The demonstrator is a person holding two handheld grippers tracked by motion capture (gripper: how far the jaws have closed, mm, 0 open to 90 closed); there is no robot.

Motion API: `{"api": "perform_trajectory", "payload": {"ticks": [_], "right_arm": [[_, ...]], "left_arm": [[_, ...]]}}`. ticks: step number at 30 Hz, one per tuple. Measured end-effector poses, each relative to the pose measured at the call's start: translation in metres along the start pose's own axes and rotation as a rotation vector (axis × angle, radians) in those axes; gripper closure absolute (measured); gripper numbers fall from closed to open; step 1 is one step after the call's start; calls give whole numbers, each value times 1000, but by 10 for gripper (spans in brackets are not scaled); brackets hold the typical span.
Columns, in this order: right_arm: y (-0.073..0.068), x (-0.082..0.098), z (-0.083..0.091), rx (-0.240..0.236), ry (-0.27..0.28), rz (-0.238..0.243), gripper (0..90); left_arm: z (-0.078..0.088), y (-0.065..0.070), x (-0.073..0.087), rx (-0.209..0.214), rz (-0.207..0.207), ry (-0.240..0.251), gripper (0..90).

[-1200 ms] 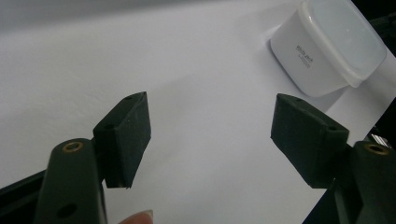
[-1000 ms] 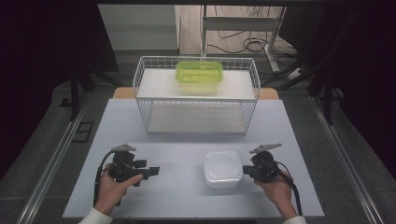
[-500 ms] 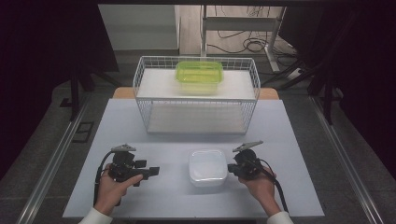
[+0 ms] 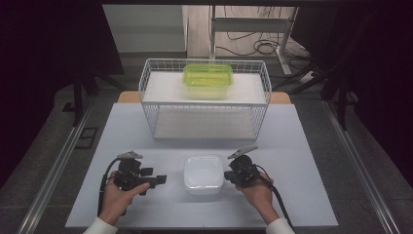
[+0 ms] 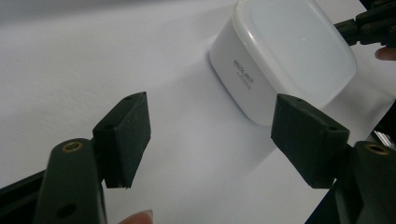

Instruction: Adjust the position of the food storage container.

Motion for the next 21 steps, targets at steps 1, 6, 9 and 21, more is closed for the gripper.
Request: {"api": "perform_trajectory", "payload": {"ticks": [1, 6, 9, 21], "right_arm": [[-1, 0, -1, -5, 0, 4, 888], [-1, 0, 3, -26, 11, -6, 888], [5, -1, 13, -24, 42, -31, 887], [21, 0, 47, -70, 176, -116, 502]], "left_arm": [[-1, 0, 0, -2, 1, -1, 277], [-1, 1, 0, -7, -3, 3, 278], [0, 1, -1, -10, 1, 13, 279], [5, 13, -11, 0, -34, 79, 285]]}}
Point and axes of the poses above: each handheld gripper's, and its own axes: z roughly backward along the jaws, x roughly out of its underside, y roughly to its right, the point moved 7 cm from there along -z, roughly forward along the jaws, and after that the axes turned 6 degrees about y, right-handed, at the moved point
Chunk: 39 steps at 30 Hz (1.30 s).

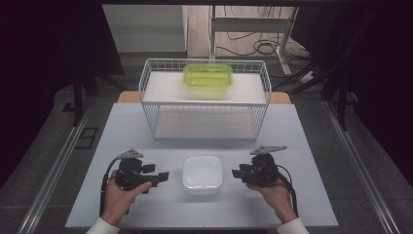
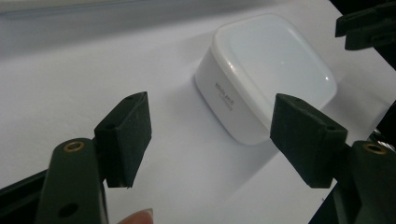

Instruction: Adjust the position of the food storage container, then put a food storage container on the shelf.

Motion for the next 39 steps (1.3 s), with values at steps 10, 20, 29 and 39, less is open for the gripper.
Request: {"api": "perform_trajectory", "payload": {"ticks": [10, 20, 29, 39], "right_arm": [[-7, 1, -2, -79, 39, -77, 237], [-18, 1, -7, -142, 24, -75, 229], [-16, -5, -16, -176, 41, -113, 262], [-14, -10, -30, -179, 18, -192, 316]], "left_arm": [[-1, 0, 1, -12, 5, 5, 287], [-10, 4, 1, 21, 55, -12, 315], [-25, 5, 2, 59, 135, -48, 319], [-45, 3, -2, 131, 267, -73, 342]]}}
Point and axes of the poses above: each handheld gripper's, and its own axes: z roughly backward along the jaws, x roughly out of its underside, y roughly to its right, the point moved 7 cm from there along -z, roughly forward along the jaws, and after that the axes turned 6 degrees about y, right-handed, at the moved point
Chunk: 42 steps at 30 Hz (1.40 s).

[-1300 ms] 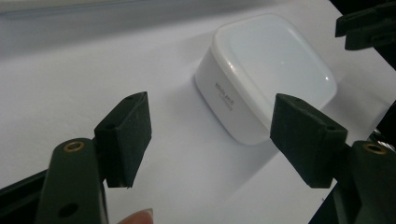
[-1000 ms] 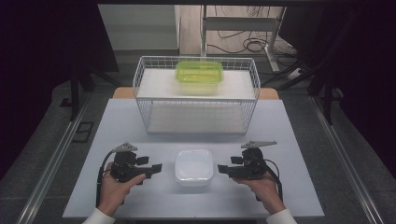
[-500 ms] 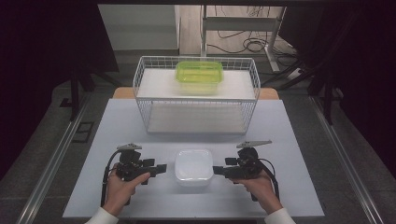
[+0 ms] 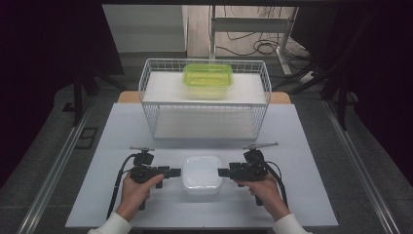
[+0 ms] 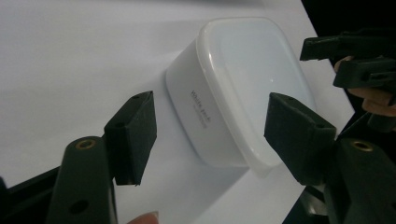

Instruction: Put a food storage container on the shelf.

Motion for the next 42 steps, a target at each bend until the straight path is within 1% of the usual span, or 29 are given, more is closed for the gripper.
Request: {"api": "perform_trajectory", "payload": {"ticks": [2, 3, 4, 6, 9, 11, 13, 16, 19, 21, 22, 24, 25, 26, 29, 30, 32, 33, 35, 39, 40, 42], "right_arm": [[1, -2, -2, -12, 9, -26, 318], [2, -4, -3, -24, 13, -49, 325], [3, -5, -5, -28, 15, -65, 334], [4, -4, -9, -32, 9, -82, 347], [3, 0, -12, -41, -6, -84, 374], [3, 1, -13, -39, -15, -95, 393], [5, 3, -14, -41, -22, -114, 407], [6, 6, -15, -46, -30, -129, 432], [8, 8, -17, -52, -40, -144, 476], [8, 10, -17, -68, -51, -157, 521], [7, 11, -17, -74, -56, -165, 541], [7, 12, -18, -76, -59, -170, 571], [7, 12, -17, -76, -57, -172, 598], [8, 11, -16, -81, -52, -188, 636], [10, 11, -14, -88, -45, -229, 660], [9, 11, -14, -91, -43, -234, 666], [8, 11, -13, -98, -38, -239, 676], [7, 11, -12, -97, -33, -230, 681], [5, 11, -10, -104, -32, -228, 691], [3, 12, -6, -132, -24, -227, 727], [3, 11, -5, -138, -18, -229, 737], [2, 11, -3, -152, -12, -226, 748]], "left_arm": [[-5, -1, -1, 9, 18, -8, 352], [-8, -1, -1, 16, 32, -11, 359], [-9, -1, -1, 20, 38, -13, 368], [-12, -1, 0, 32, 46, -20, 384], [-13, 0, 0, 60, 62, -23, 408], [-14, 1, 0, 72, 67, -21, 429], [-15, 1, 0, 73, 64, -26, 454], [-17, -2, 1, 68, 73, -33, 472], [-18, -2, 3, 100, 103, -39, 493], [-21, -2, 5, 104, 110, -42, 505], [-21, -2, 5, 108, 113, -40, 520], [-23, 0, 6, 142, 134, -43, 563], [-23, 2, 6, 153, 141, -43, 602], [-23, 2, 6, 148, 135, -41, 616], [-20, 3, 5, 140, 138, -23, 675], [-20, 3, 5, 138, 138, -22, 683], [-18, 5, 6, 129, 131, -19, 689], [-17, 5, 7, 127, 130, -18, 694], [-15, 7, 7, 121, 123, -13, 706], [-11, 8, 7, 126, 117, 0, 736], [-10, 9, 7, 120, 113, 14, 742], [-9, 10, 7, 103, 97, 21, 745]]}}
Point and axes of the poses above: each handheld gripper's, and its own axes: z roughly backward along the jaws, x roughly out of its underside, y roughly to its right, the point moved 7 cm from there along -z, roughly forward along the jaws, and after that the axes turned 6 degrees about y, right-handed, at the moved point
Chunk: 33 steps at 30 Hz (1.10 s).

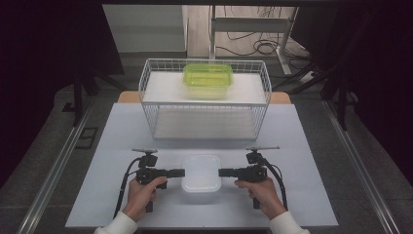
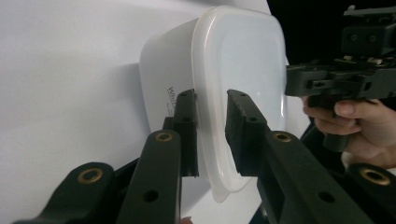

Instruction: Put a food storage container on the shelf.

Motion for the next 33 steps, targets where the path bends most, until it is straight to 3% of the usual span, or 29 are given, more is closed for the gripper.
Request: {"api": "perform_trajectory", "payload": {"ticks": [5, 17, 33], "right_arm": [[-1, -2, 2, 5, 16, 24, 790], [-4, -4, 3, 2, 26, 64, 792], [-27, -13, 13, -3, 84, 171, 793]], "left_arm": [[3, 3, -1, 5, -15, 20, 781], [7, 7, -2, 2, -58, 26, 786], [22, 24, -11, -11, -132, 83, 782]]}}
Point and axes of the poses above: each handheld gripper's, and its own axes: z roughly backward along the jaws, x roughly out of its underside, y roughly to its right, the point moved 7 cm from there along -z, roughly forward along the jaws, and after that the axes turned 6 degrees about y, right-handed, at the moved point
